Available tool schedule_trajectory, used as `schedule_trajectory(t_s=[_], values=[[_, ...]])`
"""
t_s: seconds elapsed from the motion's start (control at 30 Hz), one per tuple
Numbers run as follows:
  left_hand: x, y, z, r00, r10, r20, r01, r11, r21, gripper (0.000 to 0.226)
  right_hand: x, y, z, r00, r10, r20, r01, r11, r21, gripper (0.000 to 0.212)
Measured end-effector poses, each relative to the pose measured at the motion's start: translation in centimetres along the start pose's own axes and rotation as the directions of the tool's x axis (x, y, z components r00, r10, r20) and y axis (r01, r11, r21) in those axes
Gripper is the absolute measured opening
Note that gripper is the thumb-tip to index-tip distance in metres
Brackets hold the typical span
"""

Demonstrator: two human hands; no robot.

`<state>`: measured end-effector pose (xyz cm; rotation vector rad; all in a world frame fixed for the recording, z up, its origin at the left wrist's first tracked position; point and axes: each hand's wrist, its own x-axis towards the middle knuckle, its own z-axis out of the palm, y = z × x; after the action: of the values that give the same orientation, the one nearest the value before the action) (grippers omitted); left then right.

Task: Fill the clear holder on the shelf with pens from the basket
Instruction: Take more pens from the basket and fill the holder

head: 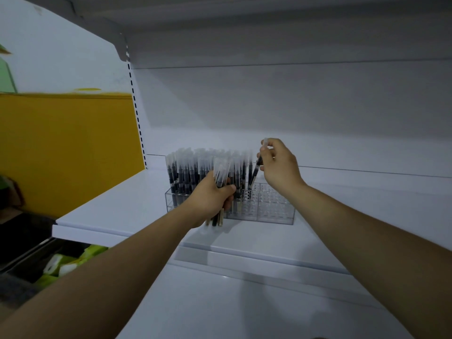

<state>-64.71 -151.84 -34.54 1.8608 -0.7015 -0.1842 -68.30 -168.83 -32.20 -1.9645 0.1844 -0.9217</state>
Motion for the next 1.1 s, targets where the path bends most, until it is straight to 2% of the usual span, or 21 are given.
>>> schedule_trajectory(t_s=[0.13, 0.3, 0.5, 0.7, 0.77, 0.87, 1.0, 1.1], values=[[0.0, -0.1, -0.1, 1.000, -0.014, 0.019, 0.015, 1.000, -0.020, 0.015, -0.1, 0.5, 0.6, 0.998, -0.020, 0.055, 0.024, 0.997, -0.068, 0.021], [0.3, -0.4, -0.4, 0.999, 0.021, 0.026, -0.020, 0.999, -0.050, 0.013, -0.1, 1.4, 1.6, 0.994, -0.018, 0.112, 0.038, 0.983, -0.179, 0.030], [0.4, -0.8, -0.6, 1.000, -0.004, -0.018, 0.002, 0.994, -0.113, 0.011, 0.6, 1.6, 2.2, 0.998, 0.025, 0.056, -0.012, 0.975, -0.223, 0.022], [0.5, -1.0, -0.7, 1.000, 0.005, -0.014, -0.007, 0.993, -0.118, 0.011, 0.5, 2.1, 2.6, 0.990, 0.096, 0.100, -0.053, 0.928, -0.369, 0.027], [0.4, -0.9, -0.7, 1.000, 0.015, -0.004, -0.016, 0.992, -0.123, 0.013, 0.2, 1.9, 2.5, 0.998, 0.044, 0.054, -0.022, 0.936, -0.350, 0.026], [0.4, -0.8, -0.6, 1.000, 0.015, -0.013, -0.017, 0.991, -0.130, 0.009, -0.7, 0.5, 1.9, 0.995, -0.096, -0.013, 0.091, 0.970, -0.224, 0.019], [0.7, -0.3, -0.2, 0.999, 0.020, -0.036, -0.026, 0.985, -0.169, 0.013, -2.0, -1.2, 1.5, 0.987, -0.066, 0.149, 0.082, 0.991, -0.106, 0.018], [0.6, 0.1, 0.2, 0.998, 0.055, -0.029, -0.059, 0.986, -0.156, 0.009, -2.2, -1.4, 1.1, 0.986, -0.046, 0.160, 0.059, 0.995, -0.078, 0.008]])
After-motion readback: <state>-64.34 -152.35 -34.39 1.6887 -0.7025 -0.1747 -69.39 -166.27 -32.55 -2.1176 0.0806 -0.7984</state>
